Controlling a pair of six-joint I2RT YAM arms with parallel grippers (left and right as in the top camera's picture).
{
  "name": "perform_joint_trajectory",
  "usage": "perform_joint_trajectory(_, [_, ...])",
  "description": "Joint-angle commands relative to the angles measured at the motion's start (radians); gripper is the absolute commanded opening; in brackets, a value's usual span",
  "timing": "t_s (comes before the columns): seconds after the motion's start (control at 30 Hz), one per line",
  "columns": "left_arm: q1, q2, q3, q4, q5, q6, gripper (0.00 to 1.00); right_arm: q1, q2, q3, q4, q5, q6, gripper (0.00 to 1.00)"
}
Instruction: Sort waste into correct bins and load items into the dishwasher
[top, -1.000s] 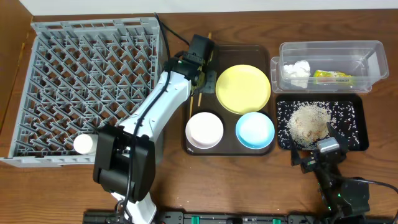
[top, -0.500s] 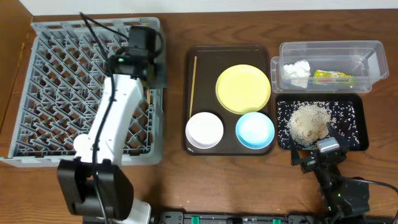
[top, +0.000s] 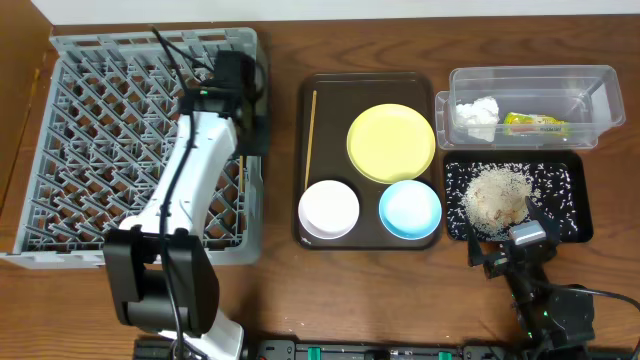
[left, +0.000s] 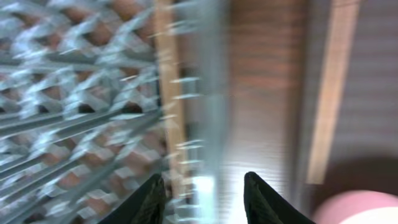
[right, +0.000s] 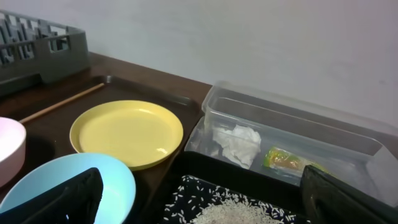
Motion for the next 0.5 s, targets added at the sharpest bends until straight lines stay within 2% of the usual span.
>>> perform_joint_trajectory(0.0, [-0.087,-0.026,0.018,0.044,0.171,-0.051,0.42,0.009,-0.006,-0.003,-0.002,-0.001,-0.011,0.99])
perform_joint_trajectory(0.2, [-0.207,0.035,-0.01,0.19,0.064,-0.049,0.42,0.009,-0.006,-0.003,-0.002,-0.001,-0.011,0.99])
perform_joint_trajectory(0.47, [-0.232,0.21,-0.01,0.32,-0.009,-0.05,0.42,0.009,-0.007,-0.003,-0.002,-0.001,-0.011,0.99])
